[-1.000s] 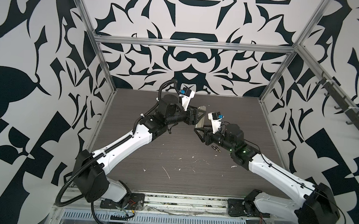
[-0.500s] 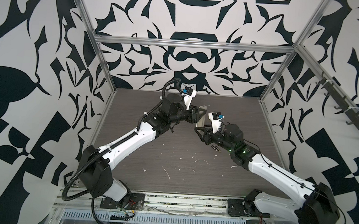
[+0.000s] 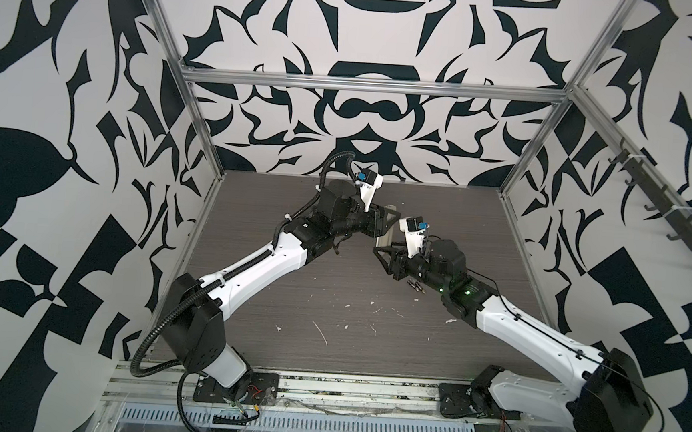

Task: Load the batteries into the remote control

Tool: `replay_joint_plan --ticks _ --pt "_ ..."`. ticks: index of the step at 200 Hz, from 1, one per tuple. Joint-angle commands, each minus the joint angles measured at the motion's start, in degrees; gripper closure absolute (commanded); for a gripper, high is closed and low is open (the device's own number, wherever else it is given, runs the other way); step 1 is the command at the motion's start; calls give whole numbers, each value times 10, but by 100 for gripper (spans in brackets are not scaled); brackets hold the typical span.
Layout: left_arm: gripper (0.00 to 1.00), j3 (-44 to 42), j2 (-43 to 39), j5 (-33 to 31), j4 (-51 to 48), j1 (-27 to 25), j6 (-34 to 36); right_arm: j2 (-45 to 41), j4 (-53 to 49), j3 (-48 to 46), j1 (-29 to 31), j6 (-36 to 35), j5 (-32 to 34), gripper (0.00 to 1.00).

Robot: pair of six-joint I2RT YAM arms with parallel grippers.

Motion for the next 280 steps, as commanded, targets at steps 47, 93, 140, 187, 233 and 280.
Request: replay_joint_plan --ticks 47,93,140,187,233,280 --pt "51 16 12 1 10 -3 -7 -9 19 17 3 -1 14 100" --pt "54 15 15 0 10 -5 -8 -10 19 15 5 -1 14 100" --pt "60 15 18 -2 10 -7 -9 -12 16 15 5 -1 18 100" --pt "62 16 20 -4 8 -7 -8 -12 17 14 5 -1 20 100" --pt "66 14 21 -5 7 -7 -8 -15 16 13 6 -1 20 100" --pt "73 15 19 -6 6 -8 -7 -14 15 12 6 -4 22 100"
